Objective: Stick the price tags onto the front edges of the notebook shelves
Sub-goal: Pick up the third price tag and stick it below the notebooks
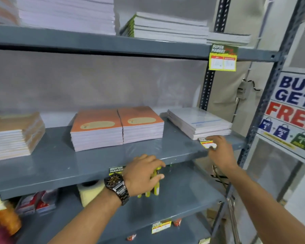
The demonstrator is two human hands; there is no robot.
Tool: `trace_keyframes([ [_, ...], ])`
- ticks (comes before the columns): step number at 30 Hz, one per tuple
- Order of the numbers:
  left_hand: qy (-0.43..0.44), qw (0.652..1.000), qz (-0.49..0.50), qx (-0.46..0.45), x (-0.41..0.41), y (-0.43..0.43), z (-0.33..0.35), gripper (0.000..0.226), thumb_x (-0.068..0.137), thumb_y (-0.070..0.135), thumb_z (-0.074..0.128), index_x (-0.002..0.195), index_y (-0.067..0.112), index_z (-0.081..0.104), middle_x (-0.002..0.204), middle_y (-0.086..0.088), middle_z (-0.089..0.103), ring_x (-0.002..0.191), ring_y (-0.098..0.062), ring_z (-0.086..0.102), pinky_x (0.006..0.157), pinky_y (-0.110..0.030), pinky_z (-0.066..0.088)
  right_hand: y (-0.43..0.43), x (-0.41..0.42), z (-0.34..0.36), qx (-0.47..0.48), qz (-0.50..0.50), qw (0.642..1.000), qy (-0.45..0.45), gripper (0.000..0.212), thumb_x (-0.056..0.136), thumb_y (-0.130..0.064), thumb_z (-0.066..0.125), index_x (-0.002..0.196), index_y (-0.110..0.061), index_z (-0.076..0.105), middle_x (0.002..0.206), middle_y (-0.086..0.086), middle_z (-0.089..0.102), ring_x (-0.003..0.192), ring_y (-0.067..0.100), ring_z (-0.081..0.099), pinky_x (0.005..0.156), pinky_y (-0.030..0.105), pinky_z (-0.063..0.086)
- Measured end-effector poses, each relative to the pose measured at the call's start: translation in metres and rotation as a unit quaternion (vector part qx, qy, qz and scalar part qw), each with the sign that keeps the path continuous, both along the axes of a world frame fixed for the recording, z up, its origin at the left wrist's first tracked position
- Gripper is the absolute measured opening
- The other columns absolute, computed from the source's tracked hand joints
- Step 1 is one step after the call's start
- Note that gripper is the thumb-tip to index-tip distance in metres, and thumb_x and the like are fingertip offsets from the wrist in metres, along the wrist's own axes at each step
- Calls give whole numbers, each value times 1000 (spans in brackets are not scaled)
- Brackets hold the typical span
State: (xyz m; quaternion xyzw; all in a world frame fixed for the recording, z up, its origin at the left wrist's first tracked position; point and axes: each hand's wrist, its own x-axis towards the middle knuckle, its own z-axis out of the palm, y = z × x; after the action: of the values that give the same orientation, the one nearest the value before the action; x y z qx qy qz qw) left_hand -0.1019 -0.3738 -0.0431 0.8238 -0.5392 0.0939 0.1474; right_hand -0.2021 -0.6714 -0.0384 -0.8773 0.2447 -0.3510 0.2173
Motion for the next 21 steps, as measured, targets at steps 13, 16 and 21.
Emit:
trace_keyframes([
  [13,197,965,174,-14,4,-244,10,45,78,55,59,116,32,54,118,-2,66,107,-26,62,92,-39,52,-157,29,8,25,60,988,138,21,72,-22,68,91,-14,69,94,12,73,92,30,65,76,28,49],
  [16,250,939,226,-68,3,-283,12,42,74,53,62,108,30,57,112,-3,67,101,-27,63,89,-39,53,-164,34,10,59,101,984,133,22,68,-24,75,87,-16,69,88,4,71,87,22,64,74,28,49],
  [21,353,855,302,-232,3,-307,13,22,69,22,78,84,27,61,101,-1,70,94,-21,65,86,-27,51,-174,39,13,255,151,952,73,31,61,-6,84,82,-16,63,83,2,65,82,19,63,75,30,51],
])
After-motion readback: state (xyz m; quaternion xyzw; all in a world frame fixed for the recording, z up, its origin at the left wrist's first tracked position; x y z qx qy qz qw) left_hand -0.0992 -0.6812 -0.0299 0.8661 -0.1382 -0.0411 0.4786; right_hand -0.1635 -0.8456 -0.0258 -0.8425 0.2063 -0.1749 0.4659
